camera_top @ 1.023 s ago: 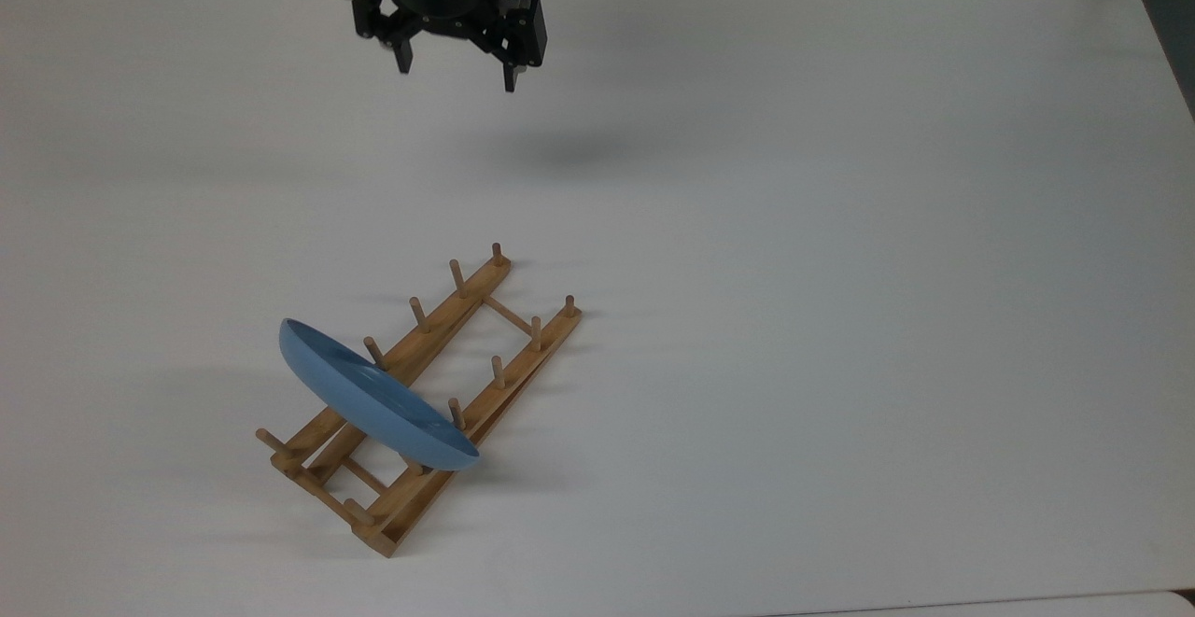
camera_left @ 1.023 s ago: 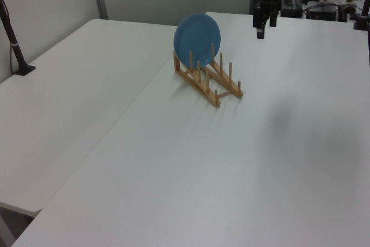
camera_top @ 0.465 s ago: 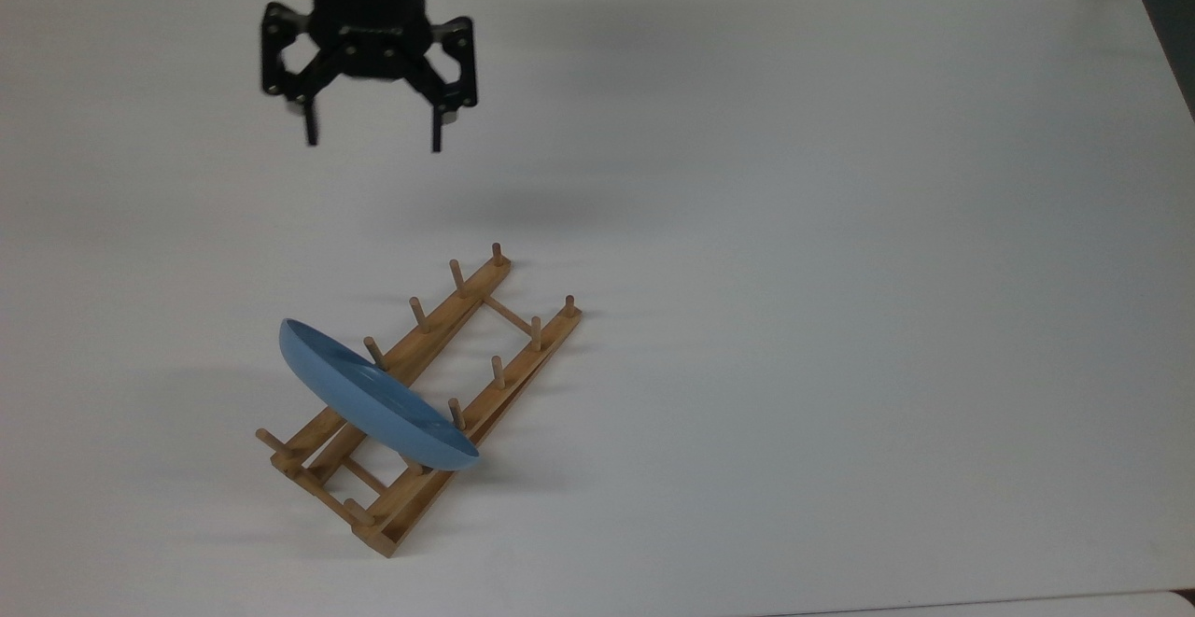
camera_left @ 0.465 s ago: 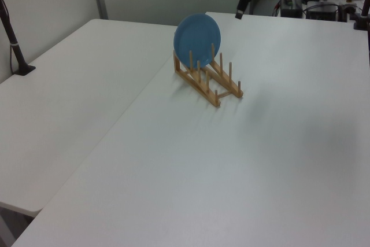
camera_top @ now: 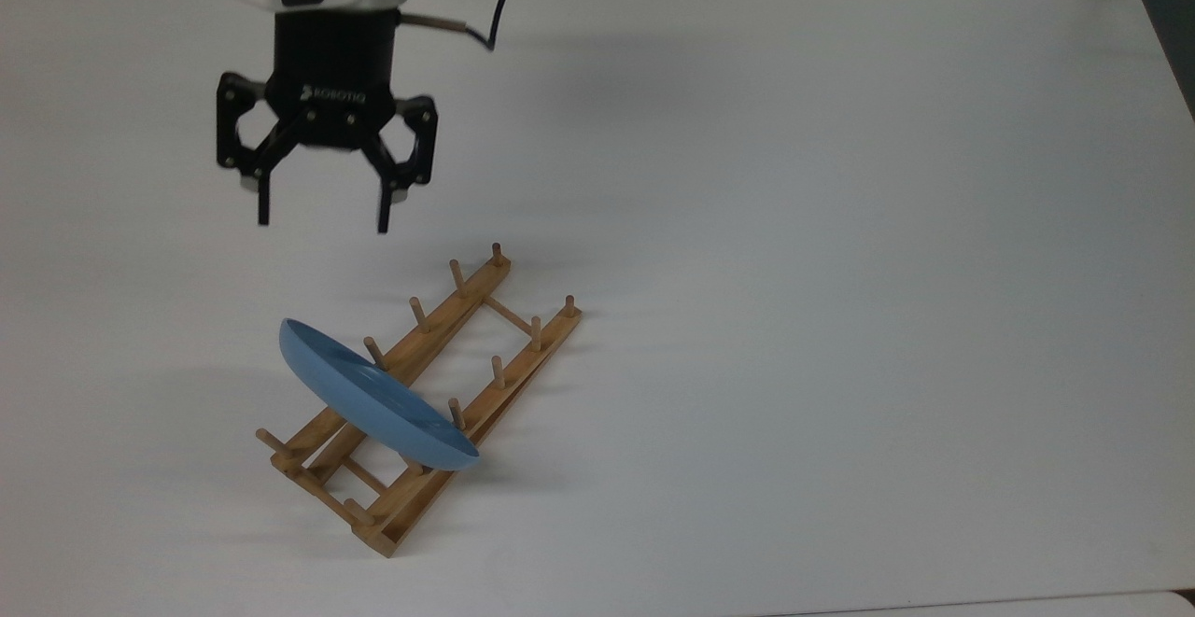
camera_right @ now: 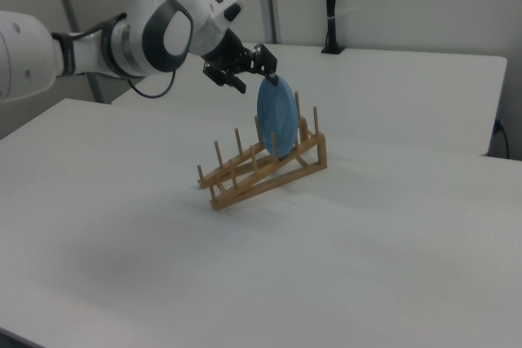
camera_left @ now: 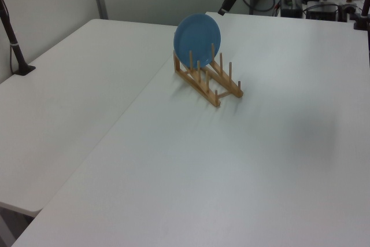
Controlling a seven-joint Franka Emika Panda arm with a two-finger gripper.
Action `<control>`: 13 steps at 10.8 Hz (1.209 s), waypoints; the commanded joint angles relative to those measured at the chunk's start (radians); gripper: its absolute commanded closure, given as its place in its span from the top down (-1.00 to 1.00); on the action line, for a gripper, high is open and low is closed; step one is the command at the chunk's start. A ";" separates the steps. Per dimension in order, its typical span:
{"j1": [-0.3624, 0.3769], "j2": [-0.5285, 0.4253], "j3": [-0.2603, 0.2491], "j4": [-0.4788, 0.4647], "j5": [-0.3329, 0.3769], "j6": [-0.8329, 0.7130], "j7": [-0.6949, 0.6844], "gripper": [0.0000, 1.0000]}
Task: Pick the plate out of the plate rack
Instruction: 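Move the open gripper down toward the rim of the blue plate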
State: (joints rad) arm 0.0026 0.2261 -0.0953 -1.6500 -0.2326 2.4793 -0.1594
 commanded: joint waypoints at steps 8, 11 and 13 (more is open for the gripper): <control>0.020 0.179 -0.055 0.095 -0.272 0.133 -0.011 0.18; 0.020 0.214 -0.057 0.125 -0.283 0.153 -0.005 -0.02; 0.020 0.228 -0.057 0.137 -0.341 0.161 0.079 -0.08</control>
State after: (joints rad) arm 0.0093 0.4213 -0.1335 -1.5448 -0.4985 2.6114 -0.1564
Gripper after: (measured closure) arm 0.511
